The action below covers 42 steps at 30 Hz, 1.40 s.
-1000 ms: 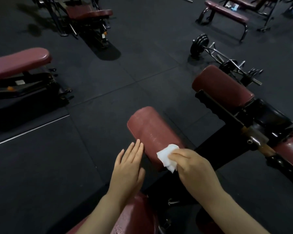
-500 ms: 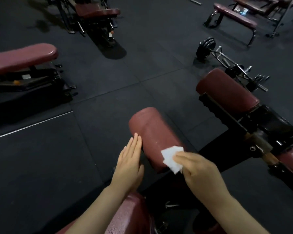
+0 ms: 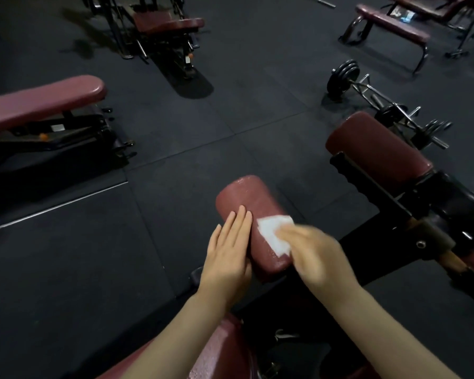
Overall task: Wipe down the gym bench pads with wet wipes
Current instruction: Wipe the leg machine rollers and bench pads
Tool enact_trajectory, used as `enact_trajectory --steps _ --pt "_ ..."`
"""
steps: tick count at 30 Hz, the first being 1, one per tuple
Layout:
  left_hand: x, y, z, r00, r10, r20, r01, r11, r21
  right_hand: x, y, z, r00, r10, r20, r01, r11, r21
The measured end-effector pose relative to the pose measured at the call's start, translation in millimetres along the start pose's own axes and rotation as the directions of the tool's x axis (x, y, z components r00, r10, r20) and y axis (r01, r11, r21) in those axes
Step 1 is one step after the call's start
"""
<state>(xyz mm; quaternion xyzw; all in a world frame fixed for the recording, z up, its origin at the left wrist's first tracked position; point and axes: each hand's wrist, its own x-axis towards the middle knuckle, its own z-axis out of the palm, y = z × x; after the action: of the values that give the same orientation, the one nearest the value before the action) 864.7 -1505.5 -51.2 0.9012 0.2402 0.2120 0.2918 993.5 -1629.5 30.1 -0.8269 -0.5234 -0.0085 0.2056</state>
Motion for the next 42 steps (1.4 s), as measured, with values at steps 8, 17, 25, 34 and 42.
enact_trajectory --steps 8,17,25,34,42 --pt "-26 -24 15 0.986 -0.111 0.124 0.123 0.988 -0.097 62 -8 11 0.981 -0.167 0.095 0.177 0.978 -0.111" --pt "-4 -15 -12 0.987 -0.149 0.055 0.156 0.975 -0.160 49 -7 12 0.997 0.009 0.080 -0.004 0.998 -0.068" --pt "3 -17 0 0.991 -0.080 0.105 0.088 0.993 -0.075 49 1 9 0.991 -0.127 0.041 0.129 0.991 -0.047" --pt "-14 -30 -6 0.957 -0.232 0.172 0.265 0.942 -0.208 99 -29 20 0.913 0.098 0.397 -0.001 0.972 -0.236" --pt "13 -9 -8 0.985 -0.104 0.137 0.115 0.991 -0.074 7 -3 5 0.999 -0.014 0.033 0.017 0.996 -0.088"
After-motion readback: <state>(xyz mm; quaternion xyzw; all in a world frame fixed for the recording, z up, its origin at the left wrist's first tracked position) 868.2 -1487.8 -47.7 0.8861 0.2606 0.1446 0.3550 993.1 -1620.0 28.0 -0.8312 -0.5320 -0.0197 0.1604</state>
